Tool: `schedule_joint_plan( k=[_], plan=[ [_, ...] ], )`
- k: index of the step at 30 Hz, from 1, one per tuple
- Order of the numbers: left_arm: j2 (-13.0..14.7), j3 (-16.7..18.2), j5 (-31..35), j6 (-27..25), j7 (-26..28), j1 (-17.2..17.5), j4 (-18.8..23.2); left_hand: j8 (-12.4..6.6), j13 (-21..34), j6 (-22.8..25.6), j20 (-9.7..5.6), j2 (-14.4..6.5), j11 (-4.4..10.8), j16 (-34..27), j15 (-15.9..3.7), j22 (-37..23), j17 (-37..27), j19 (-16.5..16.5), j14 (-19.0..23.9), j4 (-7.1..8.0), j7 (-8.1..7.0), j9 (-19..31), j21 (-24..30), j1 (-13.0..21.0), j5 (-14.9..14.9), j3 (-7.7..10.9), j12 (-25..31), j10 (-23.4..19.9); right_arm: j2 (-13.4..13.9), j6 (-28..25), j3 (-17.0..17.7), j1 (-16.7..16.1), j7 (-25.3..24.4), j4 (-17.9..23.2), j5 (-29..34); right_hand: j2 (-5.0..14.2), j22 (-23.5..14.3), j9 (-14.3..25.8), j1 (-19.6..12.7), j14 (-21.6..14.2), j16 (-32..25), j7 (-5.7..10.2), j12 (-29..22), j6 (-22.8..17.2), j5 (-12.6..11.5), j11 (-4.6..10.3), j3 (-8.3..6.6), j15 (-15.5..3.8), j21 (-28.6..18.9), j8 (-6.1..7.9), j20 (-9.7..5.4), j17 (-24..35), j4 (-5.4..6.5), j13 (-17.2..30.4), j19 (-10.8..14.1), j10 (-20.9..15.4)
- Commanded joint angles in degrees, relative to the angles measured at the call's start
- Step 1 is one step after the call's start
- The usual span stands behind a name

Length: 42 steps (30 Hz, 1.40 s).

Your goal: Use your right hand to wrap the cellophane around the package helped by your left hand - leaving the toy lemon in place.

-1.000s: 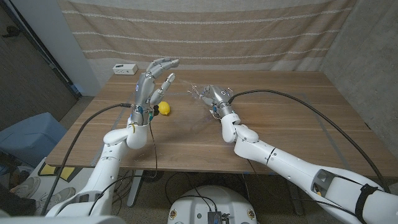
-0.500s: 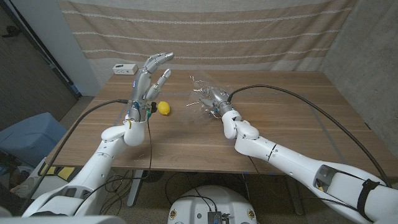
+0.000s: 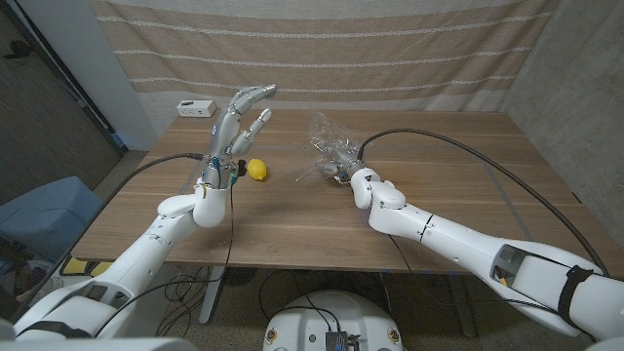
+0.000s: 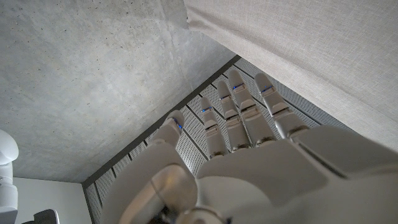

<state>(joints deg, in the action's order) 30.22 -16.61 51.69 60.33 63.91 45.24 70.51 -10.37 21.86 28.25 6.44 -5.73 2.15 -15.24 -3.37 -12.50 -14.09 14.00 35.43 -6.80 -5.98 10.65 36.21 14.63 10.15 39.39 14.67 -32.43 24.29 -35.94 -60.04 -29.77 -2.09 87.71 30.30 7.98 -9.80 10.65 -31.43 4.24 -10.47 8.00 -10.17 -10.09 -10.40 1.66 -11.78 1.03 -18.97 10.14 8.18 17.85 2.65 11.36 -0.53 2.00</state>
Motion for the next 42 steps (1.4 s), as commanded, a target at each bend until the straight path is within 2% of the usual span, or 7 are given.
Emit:
schedule_joint_plan(
  k=[1, 7, 12, 19, 25, 35, 42],
  plan=[
    [2.9, -5.2, -3.1, -1.0, 0.1, -2.2, -1.0, -0.45, 0.0, 0.3, 0.23, 0.1, -0.34, 0.2, -0.36, -0.2, 0.1, -0.2, 0.3, 0.04, 0.49, 0.2, 0.1, -0.5, 0.0, -0.36, -0.1, -0.3, 0.1, -5.2, -3.3, 2.0, 3.6, -1.4, 0.8, 2.27, -0.2, 0.1, -6.3, -1.5, -1.4, 0.63, -0.9, 0.3, -0.4, 0.33, -3.75, -0.73, -0.7, 0.63, 0.71, -2.2, -4.52, -0.2, 8.2, 1.0],
    [3.6, -6.8, -4.0, -1.5, 0.1, -2.9, -1.2, -0.46, -0.2, 0.2, 0.32, 0.1, -0.35, 0.3, -0.27, -0.1, 0.3, -0.2, 0.3, 0.29, 0.55, 0.1, 0.1, -0.9, 0.0, -0.56, -0.2, -0.4, 0.1, -7.3, -5.5, 2.9, 4.5, -1.9, 2.3, 4.25, -0.4, 0.3, -14.8, -5.1, -3.5, 1.77, -1.2, -1.1, -1.1, 1.51, -12.69, -3.31, -2.2, 1.04, -9.13, -2.9, -7.45, -0.2, 17.0, 0.4],
    [3.6, -7.3, -4.3, -1.5, 0.1, -3.2, -1.4, -0.61, -0.5, 0.5, 0.44, 0.1, -0.32, 0.4, -0.18, -0.1, 0.4, -0.3, 0.4, 0.53, 0.92, 0.1, 0.1, -1.3, 0.0, -0.73, -0.4, -0.5, 0.5, -8.5, -7.1, 3.3, 4.9, -1.7, 4.0, 3.32, -0.5, 0.3, -19.2, -7.6, -4.8, 2.51, -1.5, -1.9, -0.9, 1.67, -15.96, -4.59, -3.5, 1.20, -9.53, -2.7, -9.11, -0.2, 21.1, -0.4],
    [3.4, -7.4, -4.1, -1.6, 0.1, -3.3, -1.4, -0.59, -0.6, 0.4, 0.52, 0.1, -0.57, 0.5, -0.15, 0.0, 0.6, -0.3, 0.4, 0.63, 0.90, 0.1, 0.2, -1.6, 0.0, -0.79, -0.5, -0.5, 1.0, -8.5, -6.4, 2.9, 5.3, -1.2, 3.0, 2.50, -0.4, 0.5, -17.1, -6.7, -4.8, -0.20, -1.7, -3.7, 0.3, 0.36, -13.98, -3.97, -1.5, 1.48, -8.01, -2.4, -7.28, -0.2, 17.4, -1.4],
    [3.1, -7.0, -3.7, -1.5, 0.1, -3.2, -1.3, -0.58, -0.9, 0.3, 0.50, 0.0, -0.55, 0.6, -0.27, 0.0, 0.8, -0.3, 0.4, 0.70, 0.84, 0.1, 0.2, -1.8, 0.0, -0.77, -0.6, -0.6, 1.8, -8.1, -5.4, 2.0, 4.5, -0.2, 1.9, 2.17, -0.4, 0.6, -12.3, -6.6, -5.0, -1.79, -2.2, -5.1, 0.7, -1.15, -11.34, -3.22, -0.8, 1.65, -7.86, -2.0, -3.89, -0.1, 17.0, -3.3],
    [3.8, -7.3, -4.2, -2.2, 0.1, -2.7, -0.3, -0.52, -1.2, 0.0, 0.37, 0.0, -0.34, 0.8, -0.12, 0.1, 1.2, -0.3, 0.4, 0.67, 0.77, 0.1, 0.2, -1.9, 0.1, -0.68, -0.9, -0.6, 3.2, -7.5, -4.7, 1.0, 2.4, 3.0, 2.8, 1.73, -0.4, 0.6, -10.9, -6.8, -5.2, -2.40, -2.5, -5.0, 0.6, -1.81, -10.45, -2.74, -0.5, 1.40, -7.36, -2.0, -3.27, -0.1, 17.1, -4.5],
    [4.8, -8.0, -4.9, -3.0, 0.1, -2.4, 0.5, -0.51, -1.5, -0.1, 0.39, 0.0, -0.43, 1.0, -0.11, 0.2, 1.4, -0.3, 0.4, 0.67, 0.77, 0.1, 0.3, -2.1, 0.1, -0.63, -1.0, -0.6, 4.3, -6.9, -2.7, -0.7, -0.6, 6.4, 3.6, -2.48, -0.4, 0.5, -5.3, -8.5, -5.2, -2.52, -2.1, -1.7, 0.4, -2.72, -5.86, -1.66, 0.4, 0.42, -4.59, -2.7, -2.05, 0.0, 17.5, -5.0]
  ],
)
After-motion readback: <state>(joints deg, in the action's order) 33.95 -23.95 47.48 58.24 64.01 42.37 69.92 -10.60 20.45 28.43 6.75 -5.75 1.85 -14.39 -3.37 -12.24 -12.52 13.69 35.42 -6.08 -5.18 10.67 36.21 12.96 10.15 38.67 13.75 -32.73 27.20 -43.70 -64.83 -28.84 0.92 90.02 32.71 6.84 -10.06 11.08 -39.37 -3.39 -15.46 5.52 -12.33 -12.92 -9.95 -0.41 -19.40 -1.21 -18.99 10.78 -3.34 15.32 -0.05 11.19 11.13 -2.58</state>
